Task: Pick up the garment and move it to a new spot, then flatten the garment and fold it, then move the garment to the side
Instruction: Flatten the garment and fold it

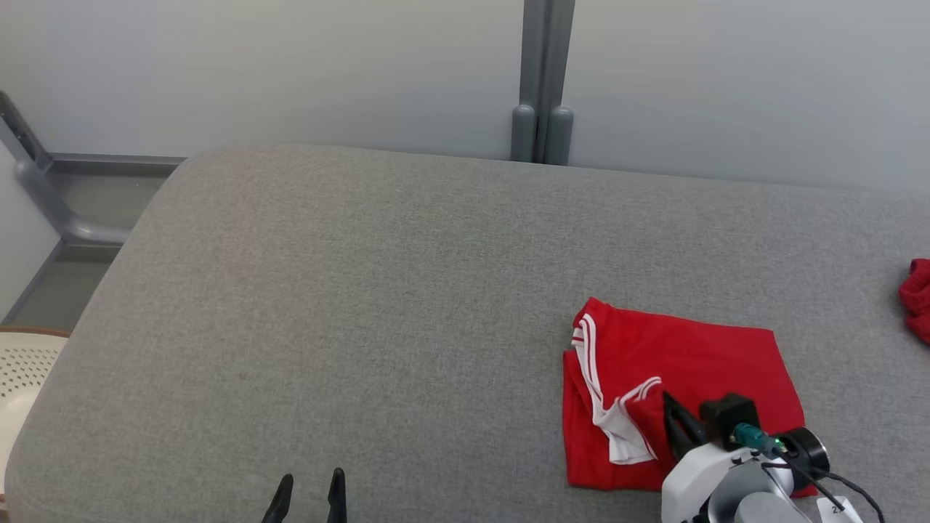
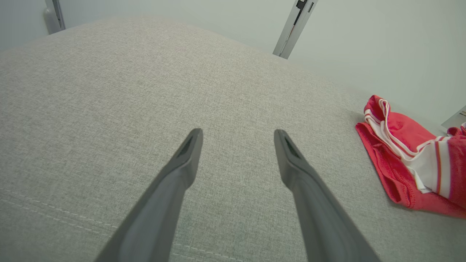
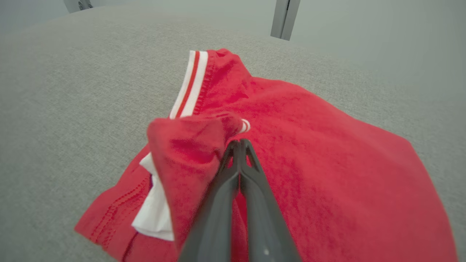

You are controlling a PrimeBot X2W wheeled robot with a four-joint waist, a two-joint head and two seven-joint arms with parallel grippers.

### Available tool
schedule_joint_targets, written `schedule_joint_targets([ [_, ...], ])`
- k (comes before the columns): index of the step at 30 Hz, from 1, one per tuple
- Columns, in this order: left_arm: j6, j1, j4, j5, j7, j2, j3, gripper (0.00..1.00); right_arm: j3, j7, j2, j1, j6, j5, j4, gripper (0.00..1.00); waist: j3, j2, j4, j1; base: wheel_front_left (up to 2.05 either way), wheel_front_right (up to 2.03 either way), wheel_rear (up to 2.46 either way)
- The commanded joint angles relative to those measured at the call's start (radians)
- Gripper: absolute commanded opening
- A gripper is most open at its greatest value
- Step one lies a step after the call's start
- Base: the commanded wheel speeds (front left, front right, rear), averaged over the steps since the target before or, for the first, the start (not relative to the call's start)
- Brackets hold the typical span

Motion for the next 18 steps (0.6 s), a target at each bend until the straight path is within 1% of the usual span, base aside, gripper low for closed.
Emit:
schedule_joint_targets([
  [1,0.003,-0.006,0.000,-0.009,0.001,0.002,0.003,1.00,0.026,-0.002,-0.001,0.025,-0.001,0.004,-0.016,0.00,0.003,0.0000,0.014,0.0000,0.00,0.00,0.00],
  [5,0.004,0.002,0.001,-0.013,0.001,0.002,0.010,1.00,0.130,-0.002,-0.006,0.055,-0.001,0.025,-0.043,0.00,0.003,0.0000,0.015,0.0000,0.00,0.00,0.00],
  [8,0.007,0.007,-0.004,-0.020,0.001,0.002,0.015,1.00,0.215,-0.002,-0.011,0.063,-0.001,0.061,-0.054,0.00,0.005,0.0000,0.002,0.0000,0.00,0.00,0.00],
  [11,0.009,0.009,-0.009,-0.015,0.001,0.002,0.021,1.00,0.258,-0.002,-0.025,0.061,-0.001,0.102,-0.085,0.00,0.004,0.0000,-0.019,0.0000,0.00,0.00,0.00],
  [14,0.011,0.008,-0.015,-0.009,0.001,0.002,0.031,1.00,0.230,-0.002,-0.048,0.074,-0.001,0.130,-0.159,0.00,0.000,0.0000,-0.044,0.0000,0.00,0.00,0.00],
  [18,0.008,0.007,-0.021,-0.002,0.001,0.002,0.056,1.00,0.114,-0.002,-0.076,0.124,-0.001,0.119,-0.285,0.00,-0.009,0.0000,-0.082,0.0000,0.00,0.00,0.00],
])
